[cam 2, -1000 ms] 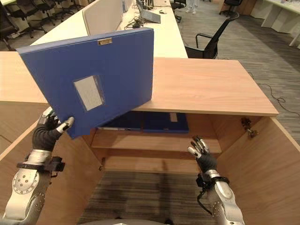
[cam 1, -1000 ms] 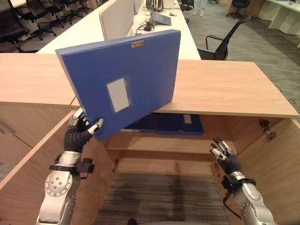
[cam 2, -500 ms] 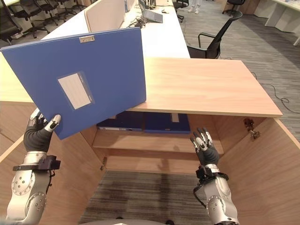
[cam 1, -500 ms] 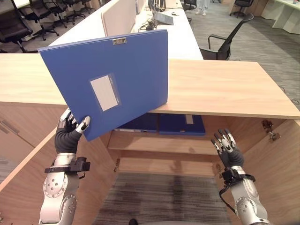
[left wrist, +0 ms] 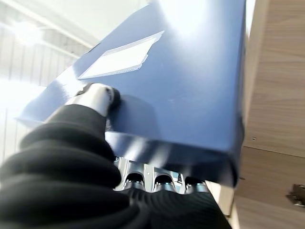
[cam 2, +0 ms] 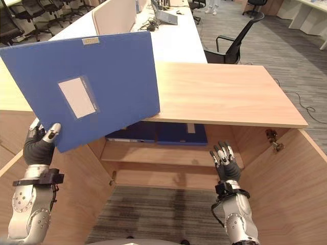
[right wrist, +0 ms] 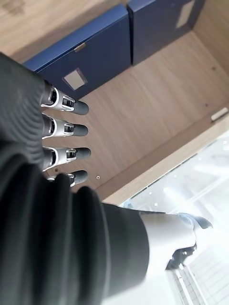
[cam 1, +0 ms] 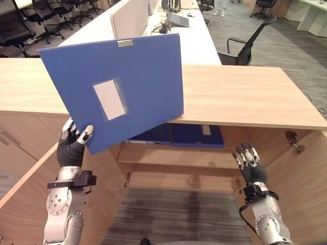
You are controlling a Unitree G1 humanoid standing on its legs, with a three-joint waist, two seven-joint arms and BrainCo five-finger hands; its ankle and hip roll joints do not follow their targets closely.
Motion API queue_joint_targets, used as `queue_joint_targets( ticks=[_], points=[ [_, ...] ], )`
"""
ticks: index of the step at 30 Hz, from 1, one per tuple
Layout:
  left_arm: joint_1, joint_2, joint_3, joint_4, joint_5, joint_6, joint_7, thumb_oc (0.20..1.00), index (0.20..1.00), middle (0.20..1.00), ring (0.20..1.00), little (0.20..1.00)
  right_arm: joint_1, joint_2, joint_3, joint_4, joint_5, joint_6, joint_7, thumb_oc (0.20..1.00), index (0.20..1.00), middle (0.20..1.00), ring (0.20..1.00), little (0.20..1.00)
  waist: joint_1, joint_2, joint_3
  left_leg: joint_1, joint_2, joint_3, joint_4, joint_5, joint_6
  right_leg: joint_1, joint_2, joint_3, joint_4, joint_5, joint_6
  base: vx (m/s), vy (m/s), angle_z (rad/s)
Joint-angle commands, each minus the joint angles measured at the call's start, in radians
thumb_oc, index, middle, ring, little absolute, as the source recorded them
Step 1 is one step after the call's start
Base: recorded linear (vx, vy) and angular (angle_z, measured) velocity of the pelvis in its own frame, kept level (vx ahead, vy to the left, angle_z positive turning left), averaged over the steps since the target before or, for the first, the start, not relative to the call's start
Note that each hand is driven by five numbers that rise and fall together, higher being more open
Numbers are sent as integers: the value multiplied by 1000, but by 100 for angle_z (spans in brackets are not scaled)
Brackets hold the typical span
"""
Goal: Put the empty folder in the office cabinet
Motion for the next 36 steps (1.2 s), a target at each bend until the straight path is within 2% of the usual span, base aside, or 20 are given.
queue_joint_targets(
  ticks=[1,9,20,23,24,29,31,32,36],
  points=[
    [-91,35,68,-96,-119,-126,-46,200,200,200,200,200,-94,29,-27,37,51,-67,32,1000,1000,1000,1000,1000,5,-48,-15,45,-25,3,2,-126,18,-53,-21,24,-1,-2,45,0,0,0],
    [-141,-6,22,-105,-274,-131,-95,200,200,200,200,200,-107,56,-7,73,81,-63,37,1000,1000,1000,1000,1000,4,-49,-17,48,-25,1,2,-126,16,-50,-19,23,-1,-4,44,0,0,0],
    [-92,5,34,-63,-226,-120,-77,200,200,200,200,200,-99,49,-33,65,75,-72,24,1000,1000,1000,1000,1000,4,-45,-12,48,-26,-1,2,-126,17,-47,-21,21,-1,-2,43,0,0,0],
    [-68,29,34,-41,-189,-101,-83,200,200,200,200,200,-91,33,-62,16,48,-79,10,1000,1000,1000,1000,1000,1,-44,-10,47,-27,-1,2,-126,19,-48,-20,23,-1,-2,44,0,0,0],
    [-36,57,29,-33,-159,-79,-108,200,200,200,200,200,-81,7,-89,-39,-6,-86,-7,1000,1000,1000,1000,1000,-4,-42,-8,47,-26,1,2,-126,20,-50,-20,24,-1,0,44,0,0,0],
    [13,111,29,-32,-128,-51,-158,200,200,200,200,200,-72,-36,-145,-111,-80,-92,-33,1000,1000,1000,1000,1000,-10,-40,-6,45,-26,5,2,-126,22,-54,-20,28,-1,2,47,0,0,0],
    [18,123,21,-28,-120,-46,-165,200,200,200,200,200,-72,-43,-155,-122,-91,-93,-39,1000,1000,1000,1000,1000,-11,-39,-7,45,-26,6,2,-126,23,-54,-21,27,-1,3,48,0,0,0],
    [38,165,8,-19,-121,-26,-204,200,200,200,200,200,-78,-64,-187,-136,-108,-98,-49,1000,1000,1000,1000,1000,-15,-39,-7,43,-26,7,2,-126,24,-55,-21,31,-1,6,50,0,0,0],
    [47,214,-11,-25,-146,-7,-245,200,200,200,200,200,-86,-93,-206,-133,-116,-100,-53,1000,1000,1000,1000,1000,-17,-41,-9,42,-26,6,2,-125,24,-56,-22,32,-1,8,53,0,0,0]
  ],
)
